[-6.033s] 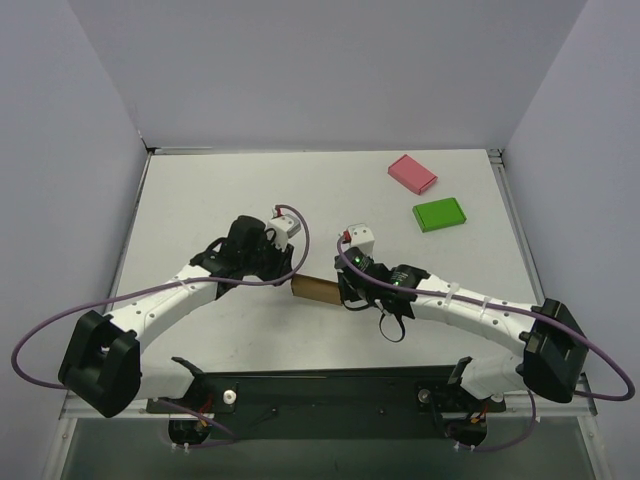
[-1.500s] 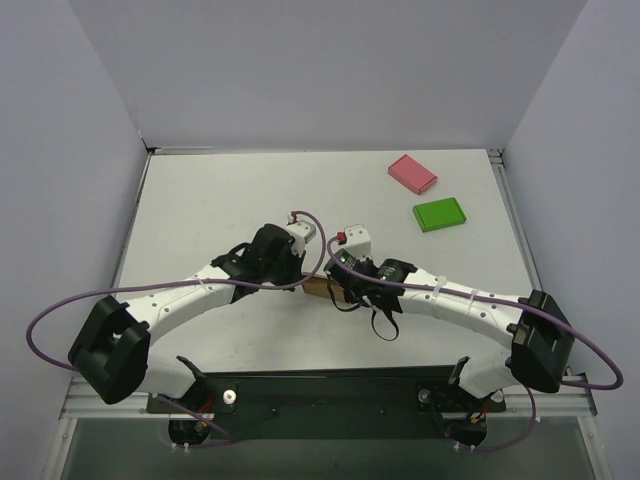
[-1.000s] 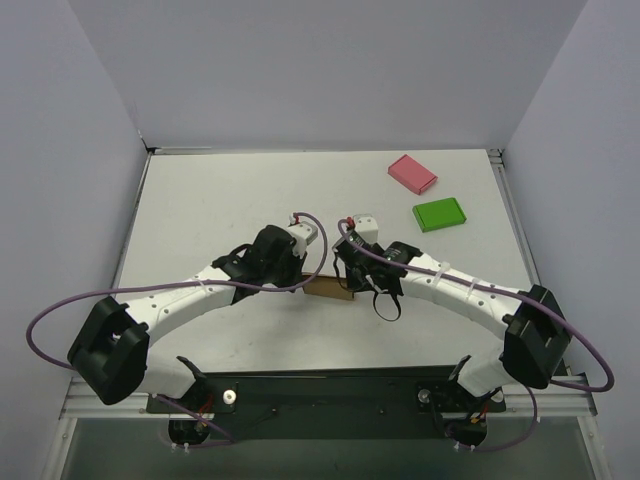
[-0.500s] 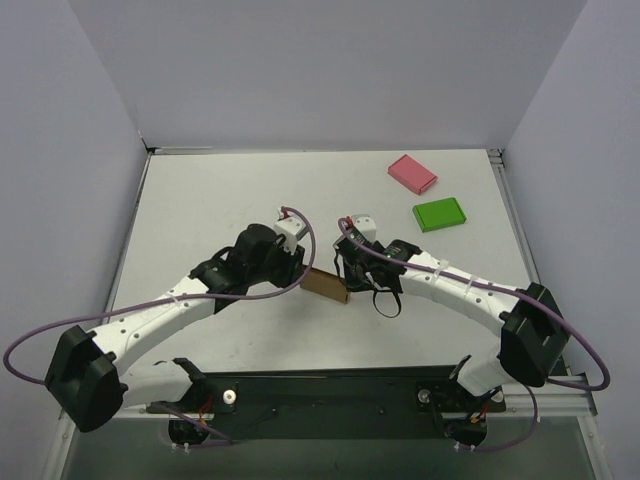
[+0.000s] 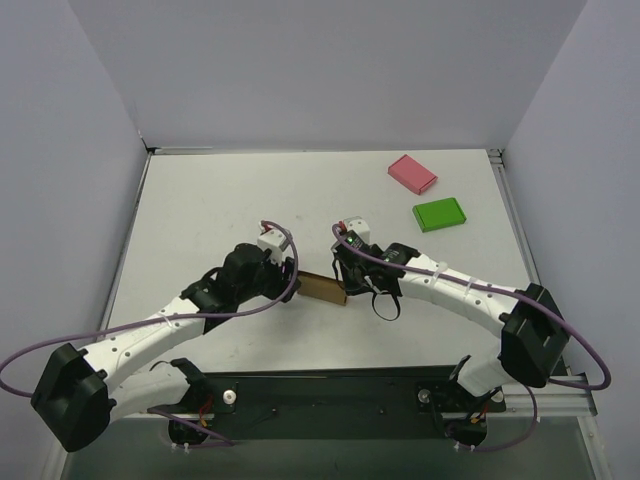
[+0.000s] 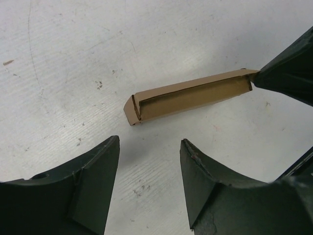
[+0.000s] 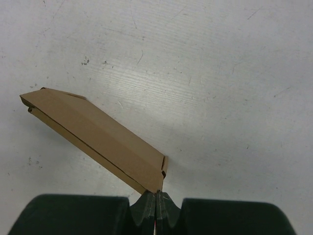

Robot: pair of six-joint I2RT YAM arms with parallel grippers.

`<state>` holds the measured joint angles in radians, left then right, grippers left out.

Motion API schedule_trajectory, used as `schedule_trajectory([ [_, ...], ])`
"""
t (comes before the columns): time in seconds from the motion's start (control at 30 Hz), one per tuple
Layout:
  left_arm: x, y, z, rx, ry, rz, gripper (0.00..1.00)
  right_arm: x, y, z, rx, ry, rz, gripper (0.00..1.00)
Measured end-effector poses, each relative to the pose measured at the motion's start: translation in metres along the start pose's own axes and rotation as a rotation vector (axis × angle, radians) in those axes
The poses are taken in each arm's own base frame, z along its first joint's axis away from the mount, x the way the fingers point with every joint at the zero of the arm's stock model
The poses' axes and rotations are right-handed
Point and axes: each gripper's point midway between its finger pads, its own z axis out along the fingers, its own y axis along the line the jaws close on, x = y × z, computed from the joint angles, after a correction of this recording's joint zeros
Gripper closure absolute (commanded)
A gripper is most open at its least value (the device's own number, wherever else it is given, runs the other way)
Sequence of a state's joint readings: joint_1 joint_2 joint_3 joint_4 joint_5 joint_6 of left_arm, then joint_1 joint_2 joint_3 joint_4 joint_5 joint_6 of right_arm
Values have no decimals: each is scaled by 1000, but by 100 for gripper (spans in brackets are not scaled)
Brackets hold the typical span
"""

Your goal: Fold the paper box

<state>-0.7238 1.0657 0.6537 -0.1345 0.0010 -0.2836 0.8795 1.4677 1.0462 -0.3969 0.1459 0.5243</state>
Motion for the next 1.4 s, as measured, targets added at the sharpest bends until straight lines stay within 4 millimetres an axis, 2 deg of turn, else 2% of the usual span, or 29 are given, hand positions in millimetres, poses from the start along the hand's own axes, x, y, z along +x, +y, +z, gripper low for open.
schedule_trajectory([
  [0.1, 7, 6, 4, -25, 1, -16, 38, 1, 2, 0, -17, -1, -20, 100],
  [0.23, -1, 7, 7, -31, -50, -28, 39, 2, 5, -1, -48, 1, -43, 100],
  [0.43, -5, 8, 14, -37, -78, -29, 47, 3, 10, -1, -79, 8, -67, 100],
  [0.53, 0, 12, 19, -52, -61, -25, 49, 3, 10, -1, -83, 8, -73, 100],
  [0.67, 5, 14, 22, -63, -44, -25, 43, 4, 11, -2, -88, 11, -73, 100],
  [0.8, 4, 13, 22, -58, -60, -29, 43, 3, 11, -2, -88, 10, -72, 100],
  [0.97, 10, 15, 23, -58, -54, -29, 49, 3, 11, -2, -88, 10, -73, 100],
  [1.13, 11, 15, 25, -56, -49, -28, 60, 3, 11, -2, -88, 10, -72, 100],
  [1.4, 13, 14, 26, -50, -43, -27, 63, 3, 11, -2, -88, 10, -72, 100],
])
